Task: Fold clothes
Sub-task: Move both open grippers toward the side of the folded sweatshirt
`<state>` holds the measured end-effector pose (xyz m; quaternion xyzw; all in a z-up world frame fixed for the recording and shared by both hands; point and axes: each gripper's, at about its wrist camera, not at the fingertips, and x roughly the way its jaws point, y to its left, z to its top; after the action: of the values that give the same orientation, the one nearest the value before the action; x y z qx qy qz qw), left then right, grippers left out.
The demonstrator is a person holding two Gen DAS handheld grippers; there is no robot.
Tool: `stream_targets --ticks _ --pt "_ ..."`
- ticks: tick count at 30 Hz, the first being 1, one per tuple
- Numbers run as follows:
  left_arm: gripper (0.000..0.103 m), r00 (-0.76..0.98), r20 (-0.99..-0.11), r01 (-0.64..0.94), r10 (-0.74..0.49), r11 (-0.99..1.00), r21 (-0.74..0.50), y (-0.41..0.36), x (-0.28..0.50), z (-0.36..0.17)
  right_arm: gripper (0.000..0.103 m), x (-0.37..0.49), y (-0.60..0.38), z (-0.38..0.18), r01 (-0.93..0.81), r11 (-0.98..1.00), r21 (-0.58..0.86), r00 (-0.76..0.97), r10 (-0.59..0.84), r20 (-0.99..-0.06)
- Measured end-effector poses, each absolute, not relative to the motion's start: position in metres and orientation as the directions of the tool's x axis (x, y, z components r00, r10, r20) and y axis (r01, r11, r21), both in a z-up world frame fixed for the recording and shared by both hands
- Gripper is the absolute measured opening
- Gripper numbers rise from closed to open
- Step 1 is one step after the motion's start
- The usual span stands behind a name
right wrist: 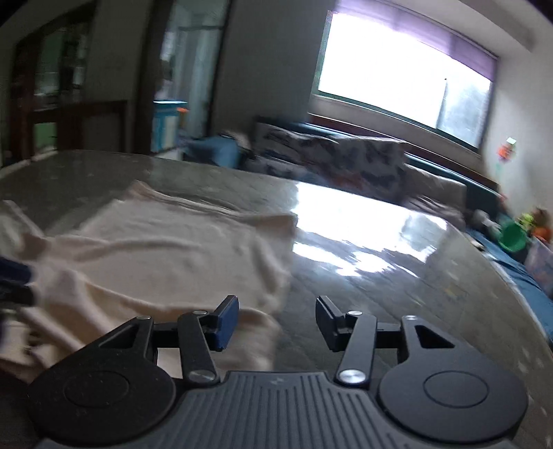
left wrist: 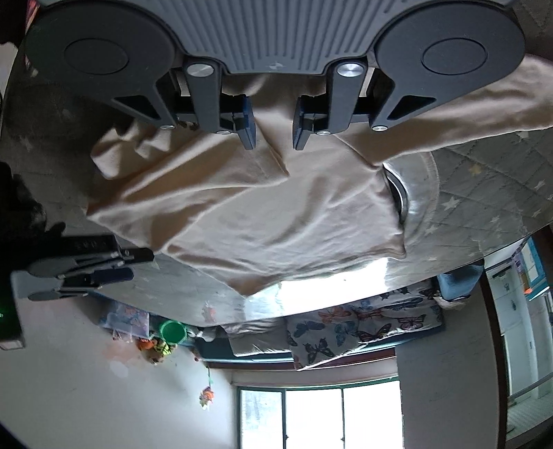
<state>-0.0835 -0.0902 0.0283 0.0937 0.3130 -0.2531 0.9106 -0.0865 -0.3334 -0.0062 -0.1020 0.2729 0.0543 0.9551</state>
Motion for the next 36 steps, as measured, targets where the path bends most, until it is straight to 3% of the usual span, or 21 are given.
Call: stream_targets --ticks 2,5,9,13,19,22,24,29,36 --pt "0.043 0.681 -0.611 0.516 -0.403 0.856 0.01 -0.094 -0.08 0.031 0.05 -0.081 -0.326 -0.01 -0.184 0.968 -0.17 0.834 0.062 -0.548" --pt "0.043 0.681 -0.608 0.52 -0.408 0.854 0.009 -0.102 -0.073 0.03 0.05 -0.074 -0.315 -0.015 -0.221 0.959 -0.177 0.817 0.083 -0.57" --pt "0.041 0.681 -0.621 0.509 -0.388 0.86 0.021 -0.105 -0.065 0.021 0.05 -0.061 -0.32 -0.026 -0.171 0.961 -0.219 0.808 0.01 -0.589" --pt "0.042 0.688 -0.618 0.504 -0.381 0.864 0.028 -0.103 -0.066 0.023 0.056 -0.06 -0.337 -0.025 -0.12 0.972 -0.201 0.805 -0.023 -0.593" --pt "0.041 0.706 -0.55 0.537 -0.447 0.844 0.004 -0.111 -0.076 0.045 0.056 -0.073 -0.319 -0.017 -0.185 0.957 -0.223 0.837 0.034 -0.546" --pt "0.04 0.68 -0.575 0.56 -0.454 0.828 0.008 -0.13 -0.07 0.037 0.056 -0.072 -0.305 -0.02 -0.26 0.938 -0.227 0.82 0.091 -0.565" --pt "0.032 0.671 -0.6 0.557 -0.436 0.83 0.02 -0.136 -0.067 0.027 0.056 -0.066 -0.303 -0.025 -0.258 0.933 -0.25 0.812 0.069 -0.579" --pt "0.032 0.675 -0.62 0.543 -0.4 0.839 0.05 -0.128 -0.074 0.018 0.062 -0.054 -0.316 -0.024 -0.195 0.948 -0.251 0.816 0.015 -0.578" --pt "0.032 0.686 -0.618 0.536 -0.383 0.841 0.074 -0.116 -0.086 0.02 0.061 -0.068 -0.29 -0.016 -0.389 0.904 -0.176 0.764 0.21 -0.61"
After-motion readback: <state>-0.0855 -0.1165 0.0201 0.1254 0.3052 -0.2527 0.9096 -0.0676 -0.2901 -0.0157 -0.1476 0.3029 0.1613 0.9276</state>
